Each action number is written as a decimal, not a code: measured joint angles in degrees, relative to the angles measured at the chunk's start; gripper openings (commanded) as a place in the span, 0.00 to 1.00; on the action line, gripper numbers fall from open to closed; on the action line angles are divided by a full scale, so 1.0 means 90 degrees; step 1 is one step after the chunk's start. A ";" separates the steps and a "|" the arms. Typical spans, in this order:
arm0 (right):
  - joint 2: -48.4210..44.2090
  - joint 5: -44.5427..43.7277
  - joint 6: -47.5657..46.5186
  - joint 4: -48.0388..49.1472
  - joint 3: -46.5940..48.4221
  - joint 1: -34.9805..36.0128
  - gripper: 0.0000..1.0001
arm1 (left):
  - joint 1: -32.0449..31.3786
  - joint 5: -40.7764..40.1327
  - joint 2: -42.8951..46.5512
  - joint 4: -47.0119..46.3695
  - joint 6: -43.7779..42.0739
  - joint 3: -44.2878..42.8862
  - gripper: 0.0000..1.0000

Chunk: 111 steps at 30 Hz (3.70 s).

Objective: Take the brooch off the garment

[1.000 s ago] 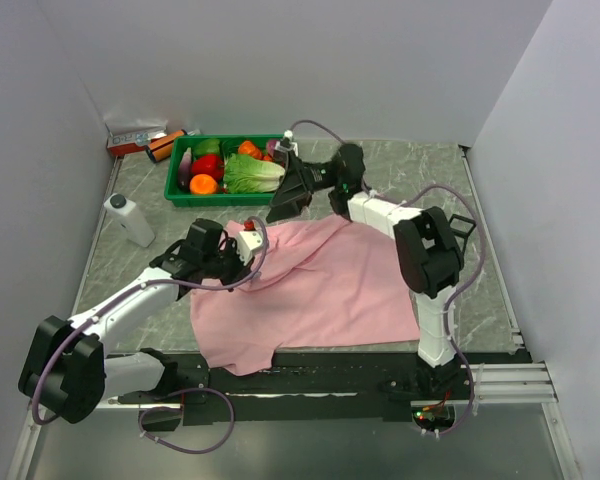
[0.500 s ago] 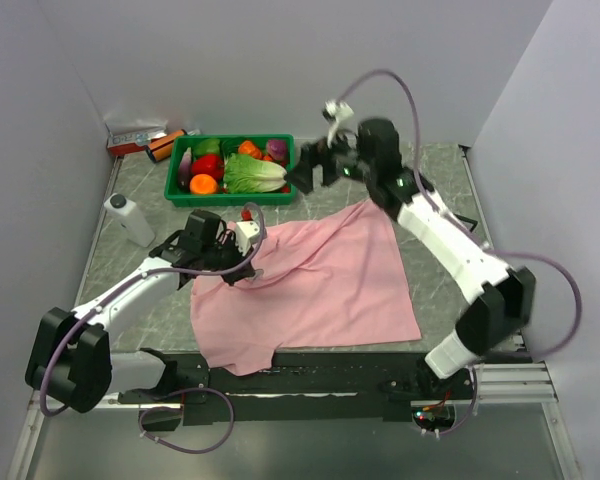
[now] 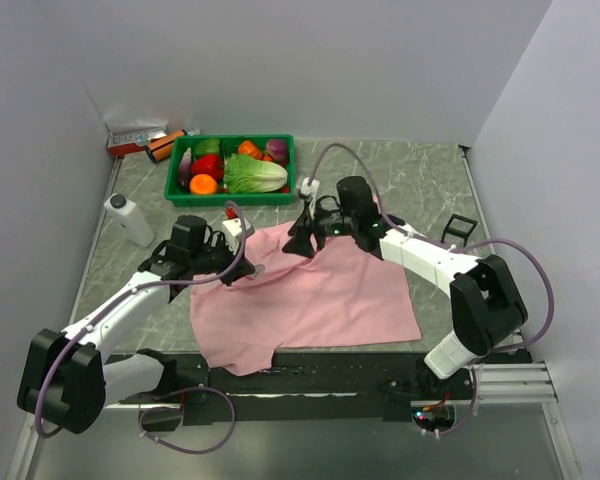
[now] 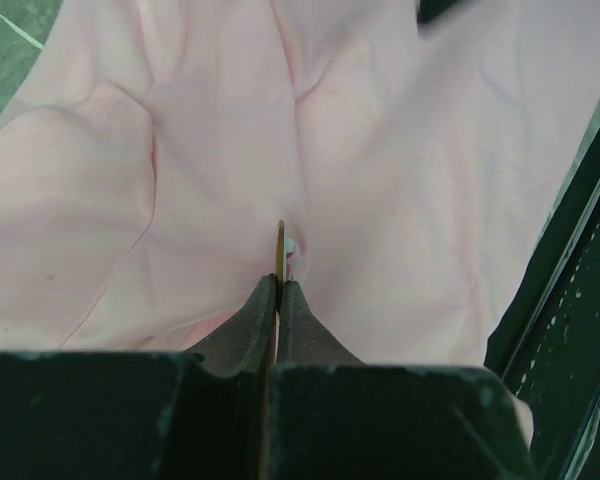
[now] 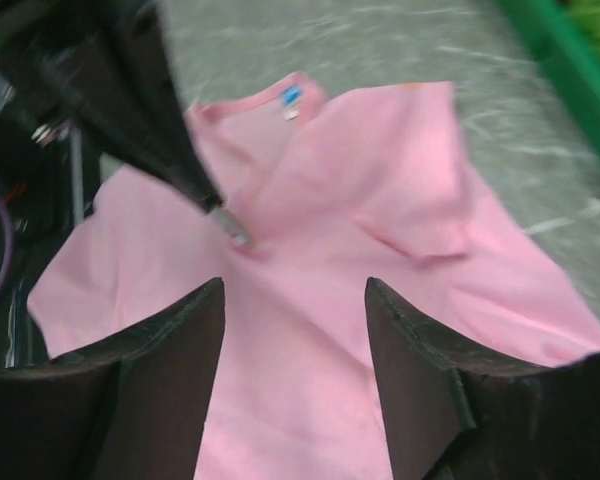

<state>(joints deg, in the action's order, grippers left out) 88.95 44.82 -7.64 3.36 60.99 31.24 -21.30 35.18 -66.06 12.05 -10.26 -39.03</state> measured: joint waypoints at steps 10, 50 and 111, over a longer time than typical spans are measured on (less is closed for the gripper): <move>0.1052 0.0551 -0.0964 -0.0005 0.0058 0.0474 0.49 | 0.0000 -0.0238 0.0277 -0.1996 0.1032 0.0954 0.01; 0.0974 0.0495 -0.2504 -0.0945 0.0386 0.0675 0.56 | -0.0185 0.0296 0.0425 -0.3072 0.1710 0.1311 0.01; 0.0087 0.0595 -0.2446 -0.2001 0.0466 0.0607 0.71 | -0.0561 0.0102 0.0238 -0.2718 0.1110 0.1141 0.01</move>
<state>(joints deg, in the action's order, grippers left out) 89.73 50.17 -29.65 -14.66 65.19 36.71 -26.35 36.10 -63.92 -12.40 -0.27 -28.75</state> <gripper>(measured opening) 0.736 0.032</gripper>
